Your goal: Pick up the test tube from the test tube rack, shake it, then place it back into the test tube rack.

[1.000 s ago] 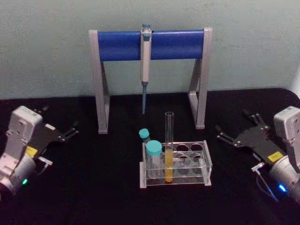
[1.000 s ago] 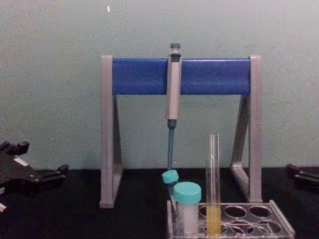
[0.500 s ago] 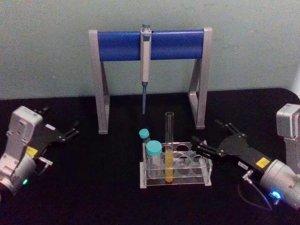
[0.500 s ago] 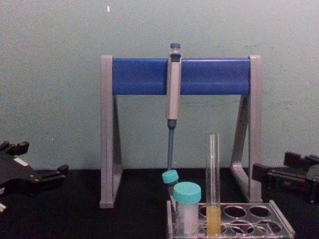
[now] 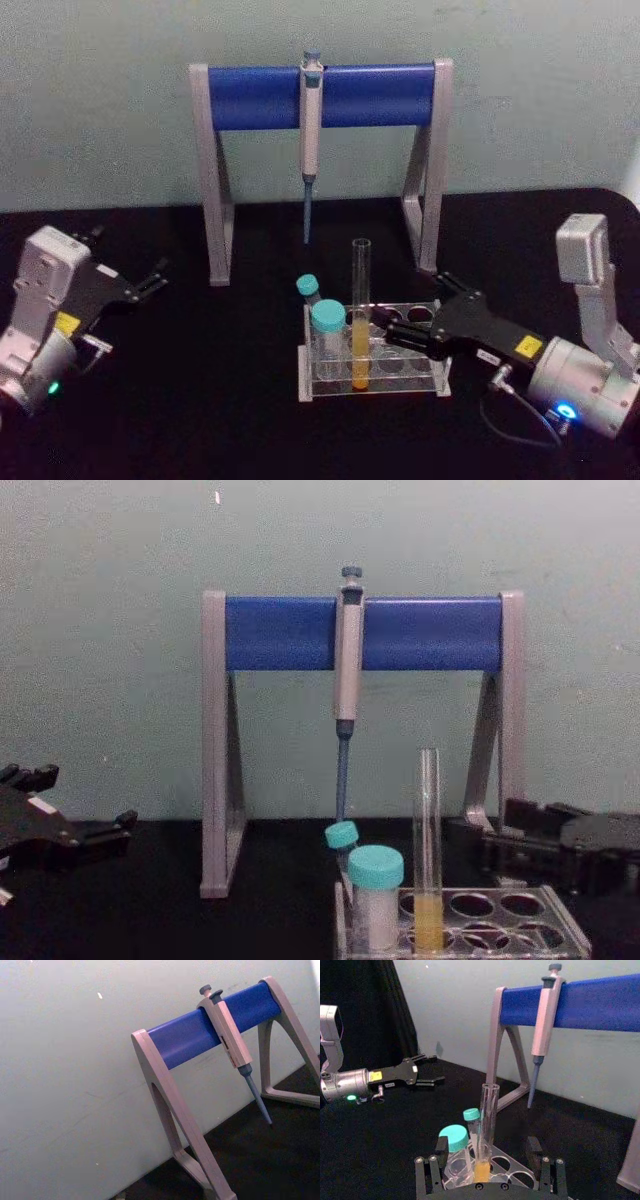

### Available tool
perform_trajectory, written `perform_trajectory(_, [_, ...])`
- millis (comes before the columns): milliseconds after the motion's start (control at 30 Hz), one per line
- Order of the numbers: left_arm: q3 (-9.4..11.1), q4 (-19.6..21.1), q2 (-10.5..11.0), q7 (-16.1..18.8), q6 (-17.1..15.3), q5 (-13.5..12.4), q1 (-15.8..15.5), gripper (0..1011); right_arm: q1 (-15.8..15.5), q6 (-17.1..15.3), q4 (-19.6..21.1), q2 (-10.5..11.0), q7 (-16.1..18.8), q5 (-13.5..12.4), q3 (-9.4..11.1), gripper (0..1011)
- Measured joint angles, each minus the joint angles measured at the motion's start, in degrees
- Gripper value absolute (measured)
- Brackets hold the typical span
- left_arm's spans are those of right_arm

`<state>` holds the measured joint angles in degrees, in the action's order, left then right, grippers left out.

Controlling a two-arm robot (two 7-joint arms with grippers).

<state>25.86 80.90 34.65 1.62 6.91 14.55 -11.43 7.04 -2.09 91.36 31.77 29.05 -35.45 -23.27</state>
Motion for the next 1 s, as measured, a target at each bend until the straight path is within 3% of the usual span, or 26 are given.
perform_trajectory(567, [0.0,0.0,0.0,0.0,0.0,0.0,0.0,1001,8.59,-1.14,-8.88,-4.1,3.87,1.26,-4.11,1000])
perform_trajectory(1000, [0.0,0.0,0.0,0.0,0.0,0.0,0.0,1001,10.25,-0.73,-10.8,-4.81,4.17,1.83,-4.87,1000])
